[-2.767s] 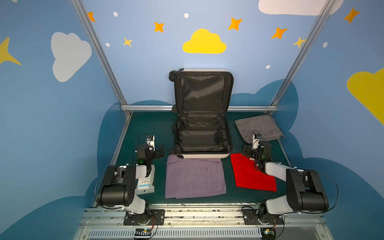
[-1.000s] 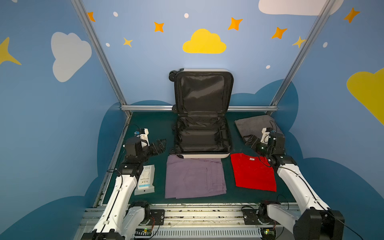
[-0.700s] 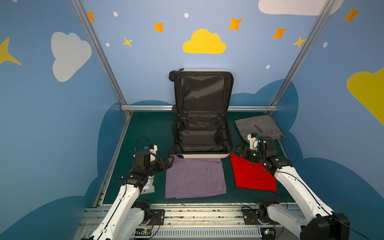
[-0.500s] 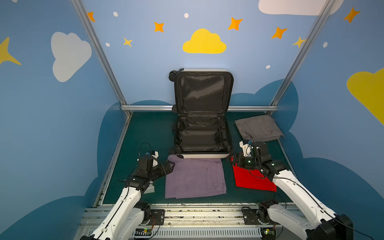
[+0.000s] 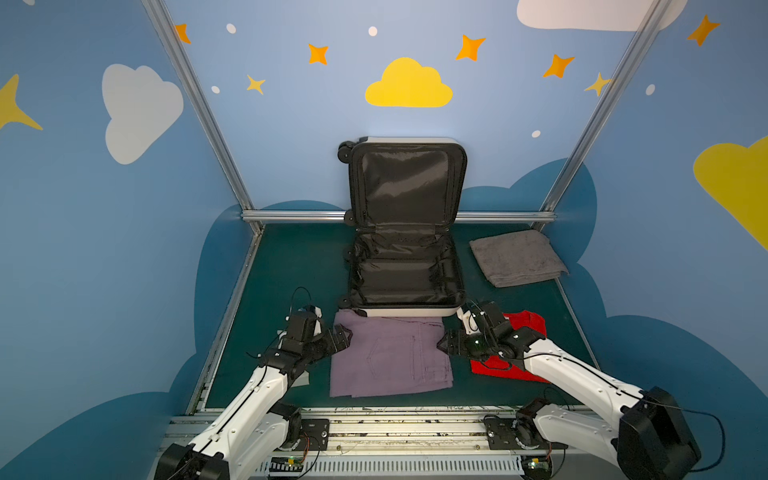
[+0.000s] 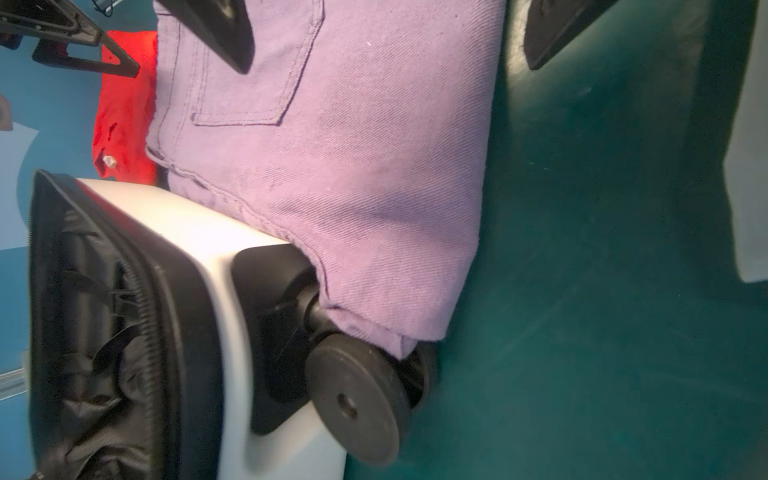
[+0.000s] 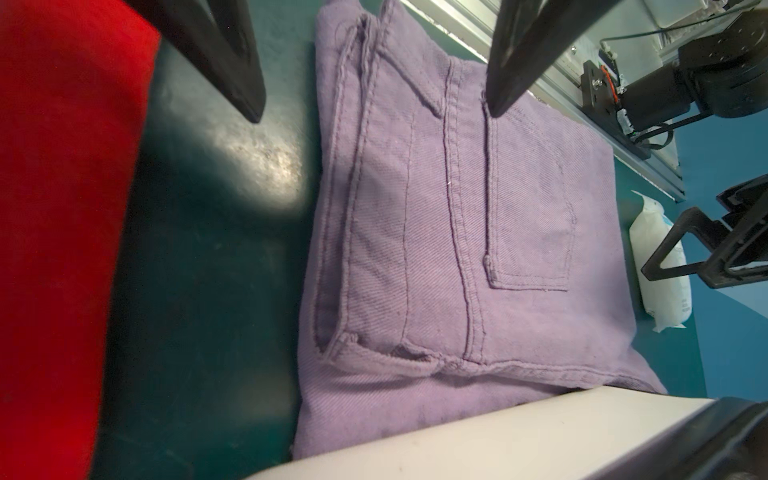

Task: Pack the luggage
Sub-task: 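Reach both grippers to the folded purple jeans' edges nearest the robot, then close both grippers on the purple jeans' near edge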

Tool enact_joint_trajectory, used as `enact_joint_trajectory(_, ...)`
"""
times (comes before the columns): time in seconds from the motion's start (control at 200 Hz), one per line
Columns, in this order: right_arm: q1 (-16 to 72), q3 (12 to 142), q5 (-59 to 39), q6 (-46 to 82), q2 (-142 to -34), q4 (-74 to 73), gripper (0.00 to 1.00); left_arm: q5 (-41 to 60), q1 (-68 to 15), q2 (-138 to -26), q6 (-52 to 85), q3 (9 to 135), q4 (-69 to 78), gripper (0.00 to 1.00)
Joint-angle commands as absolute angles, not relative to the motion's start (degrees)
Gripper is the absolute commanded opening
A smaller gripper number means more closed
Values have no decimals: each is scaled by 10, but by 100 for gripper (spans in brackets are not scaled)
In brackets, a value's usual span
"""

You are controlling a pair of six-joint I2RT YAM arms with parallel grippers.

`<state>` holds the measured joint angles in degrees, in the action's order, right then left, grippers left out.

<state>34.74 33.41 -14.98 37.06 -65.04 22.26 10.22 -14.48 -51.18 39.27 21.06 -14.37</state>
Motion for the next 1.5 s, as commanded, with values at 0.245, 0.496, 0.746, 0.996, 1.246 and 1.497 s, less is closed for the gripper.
enact_joint_trajectory(0.245,367,397,-156,393,-771,266,76,92,-150,-529,393,181,-117,100)
enact_joint_trajectory(0.496,379,403,-167,400,-817,233,75,103,-151,-534,388,168,-107,99)
enact_joint_trajectory(0.746,381,392,-167,405,-824,222,73,125,-152,-564,397,165,-69,95)
enact_joint_trajectory(0.996,381,388,-174,415,-830,205,70,151,-157,-600,401,163,-39,87)
enact_joint_trajectory(1.246,381,369,-191,415,-836,185,39,159,-162,-601,407,149,-22,74)
enact_joint_trajectory(1.497,381,361,-220,412,-838,162,0,174,-163,-580,417,131,-1,48)
